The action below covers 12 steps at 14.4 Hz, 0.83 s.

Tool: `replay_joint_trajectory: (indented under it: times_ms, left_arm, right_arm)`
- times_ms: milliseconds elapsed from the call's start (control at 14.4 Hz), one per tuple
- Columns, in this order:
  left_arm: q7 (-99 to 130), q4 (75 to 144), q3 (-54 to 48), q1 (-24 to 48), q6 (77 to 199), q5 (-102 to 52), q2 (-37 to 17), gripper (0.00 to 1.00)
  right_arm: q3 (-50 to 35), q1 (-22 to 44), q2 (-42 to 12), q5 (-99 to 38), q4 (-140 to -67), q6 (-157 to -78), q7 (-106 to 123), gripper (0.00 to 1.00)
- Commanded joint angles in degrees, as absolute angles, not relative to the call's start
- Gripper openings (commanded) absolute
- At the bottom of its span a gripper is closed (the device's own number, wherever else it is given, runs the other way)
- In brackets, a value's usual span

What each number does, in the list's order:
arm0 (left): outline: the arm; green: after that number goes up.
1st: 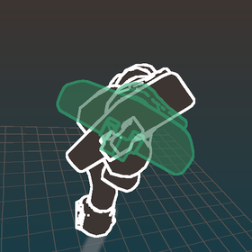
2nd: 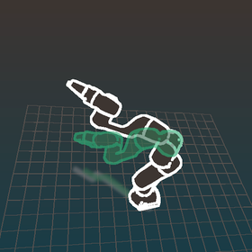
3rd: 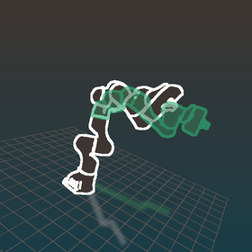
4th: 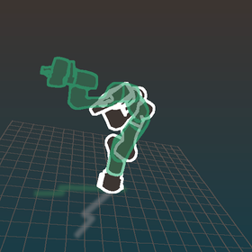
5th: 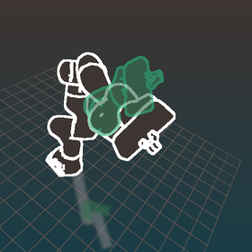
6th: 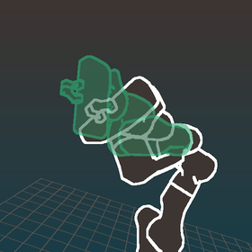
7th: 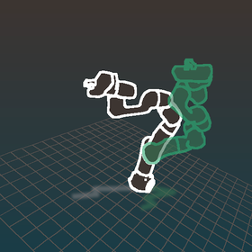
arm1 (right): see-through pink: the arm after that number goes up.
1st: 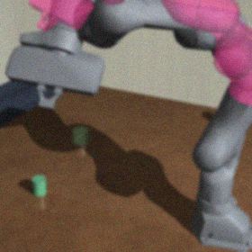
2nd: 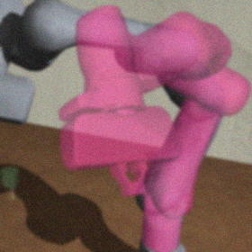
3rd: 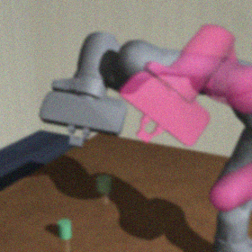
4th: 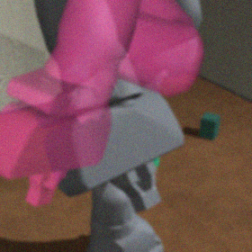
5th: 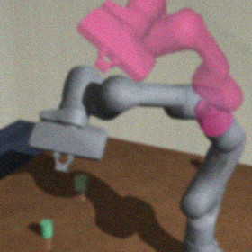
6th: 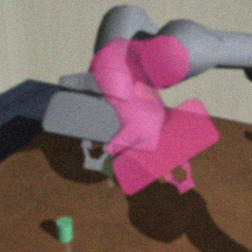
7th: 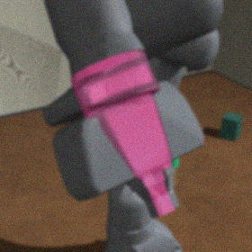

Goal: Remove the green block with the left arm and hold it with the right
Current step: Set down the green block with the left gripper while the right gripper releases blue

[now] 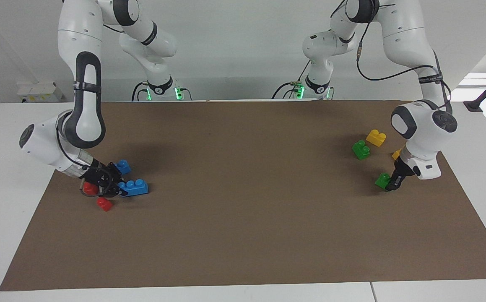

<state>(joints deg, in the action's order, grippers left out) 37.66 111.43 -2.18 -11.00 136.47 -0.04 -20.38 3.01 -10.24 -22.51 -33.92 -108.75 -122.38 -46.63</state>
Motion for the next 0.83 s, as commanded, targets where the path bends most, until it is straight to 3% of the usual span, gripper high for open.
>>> replay_joint_trajectory:
  times_ms: [0,348,765]
  left_arm:
    - [35.5,112.1,-2.5,-12.0,136.7,-1.1,-20.3,1.0]
    - [35.5,111.7,-2.5,-12.3,135.1,-1.1,-18.9,1.0]
    - [35.7,109.4,-2.5,-11.2,131.0,-1.0,-15.4,1.0]
  right_arm:
    - [2.3,-11.3,-22.0,-33.2,-109.4,-123.1,-44.7,0.6]
    - [2.3,-11.3,-21.3,-33.2,-107.6,-122.3,-45.2,0.76]
    - [2.4,-11.2,-18.6,-33.0,-105.3,-118.7,-46.6,0.77]
